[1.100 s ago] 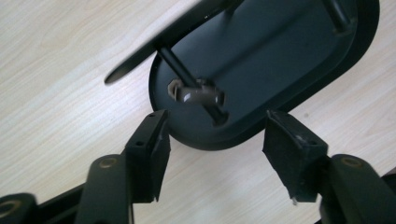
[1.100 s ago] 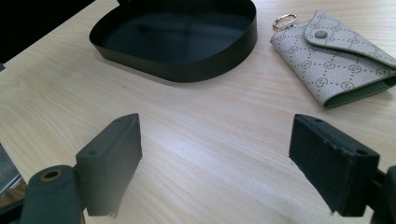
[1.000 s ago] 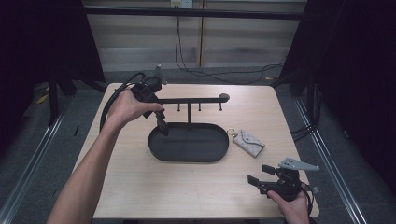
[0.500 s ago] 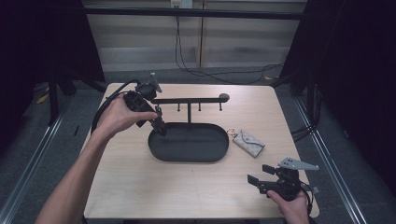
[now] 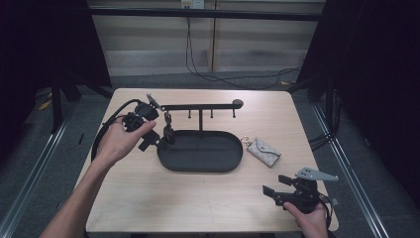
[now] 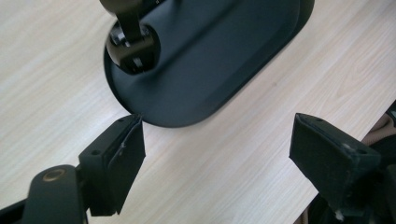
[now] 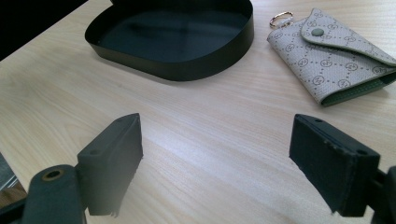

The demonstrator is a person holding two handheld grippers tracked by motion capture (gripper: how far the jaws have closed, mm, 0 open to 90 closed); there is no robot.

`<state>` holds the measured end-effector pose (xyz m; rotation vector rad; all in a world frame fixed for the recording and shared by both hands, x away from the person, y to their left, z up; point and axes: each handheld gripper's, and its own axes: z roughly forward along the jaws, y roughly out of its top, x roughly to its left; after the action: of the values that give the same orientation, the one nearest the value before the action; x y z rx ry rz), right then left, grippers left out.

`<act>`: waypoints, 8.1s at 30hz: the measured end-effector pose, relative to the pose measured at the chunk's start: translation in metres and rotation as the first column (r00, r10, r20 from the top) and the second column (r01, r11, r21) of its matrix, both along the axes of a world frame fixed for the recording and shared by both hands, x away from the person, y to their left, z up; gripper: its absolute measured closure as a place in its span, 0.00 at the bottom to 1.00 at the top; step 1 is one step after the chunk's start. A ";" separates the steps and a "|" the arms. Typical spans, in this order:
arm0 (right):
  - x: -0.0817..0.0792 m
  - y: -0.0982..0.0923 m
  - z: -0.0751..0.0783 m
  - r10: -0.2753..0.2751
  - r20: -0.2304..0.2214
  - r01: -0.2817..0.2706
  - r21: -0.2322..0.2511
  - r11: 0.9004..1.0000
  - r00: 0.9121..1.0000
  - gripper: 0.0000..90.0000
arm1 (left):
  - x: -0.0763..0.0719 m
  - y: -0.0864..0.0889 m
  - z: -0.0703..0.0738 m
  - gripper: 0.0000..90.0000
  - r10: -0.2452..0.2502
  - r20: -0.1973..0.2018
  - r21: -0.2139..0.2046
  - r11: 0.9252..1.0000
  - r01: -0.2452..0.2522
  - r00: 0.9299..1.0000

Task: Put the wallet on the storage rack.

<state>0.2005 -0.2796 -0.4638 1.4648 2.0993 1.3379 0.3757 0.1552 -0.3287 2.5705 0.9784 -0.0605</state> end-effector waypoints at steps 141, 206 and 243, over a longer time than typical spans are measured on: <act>0.218 0.023 0.003 -0.029 -0.594 -0.293 -0.439 0.849 0.804 0.24 | -0.162 0.102 -0.134 0.19 0.131 0.103 -0.441 0.894 -0.073 0.986; 0.213 0.016 0.032 -0.062 -0.617 -0.275 -0.437 0.856 0.785 0.36 | -0.162 0.100 -0.134 0.19 0.112 0.098 -0.440 0.896 -0.058 0.989; 0.196 0.018 0.088 -0.067 -0.583 -0.177 -0.352 0.919 0.810 0.36 | -0.162 0.101 -0.134 0.19 0.120 0.091 -0.442 0.894 -0.067 0.989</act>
<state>0.3965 -0.2619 -0.3759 1.7874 2.5916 0.4231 0.2137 0.2564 -0.4630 2.0878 0.9215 -0.0921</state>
